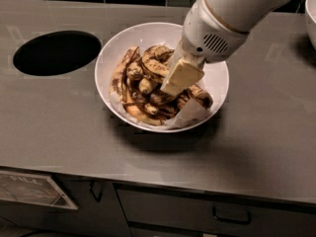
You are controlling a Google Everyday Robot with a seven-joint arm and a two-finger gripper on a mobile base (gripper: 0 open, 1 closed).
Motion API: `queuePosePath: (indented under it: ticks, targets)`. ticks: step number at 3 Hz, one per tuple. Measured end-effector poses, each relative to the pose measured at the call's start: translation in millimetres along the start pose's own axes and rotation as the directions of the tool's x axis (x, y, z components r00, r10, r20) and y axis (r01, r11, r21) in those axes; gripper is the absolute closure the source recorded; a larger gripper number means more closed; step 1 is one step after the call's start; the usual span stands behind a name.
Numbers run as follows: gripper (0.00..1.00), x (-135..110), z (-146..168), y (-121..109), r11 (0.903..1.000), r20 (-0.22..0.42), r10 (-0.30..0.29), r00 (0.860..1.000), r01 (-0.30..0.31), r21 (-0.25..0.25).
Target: Pick banana from white bowl
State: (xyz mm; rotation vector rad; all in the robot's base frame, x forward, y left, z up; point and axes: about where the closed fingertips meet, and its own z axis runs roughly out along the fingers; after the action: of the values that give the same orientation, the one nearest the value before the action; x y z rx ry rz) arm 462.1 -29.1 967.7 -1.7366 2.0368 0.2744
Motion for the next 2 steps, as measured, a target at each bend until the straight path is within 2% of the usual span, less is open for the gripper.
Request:
queuePosePath:
  ticks: [2]
  targets:
    - [0.58, -14.0, -23.2, 7.6, 0.9977, 0.035, -0.049, 0.998, 0.048, 0.049]
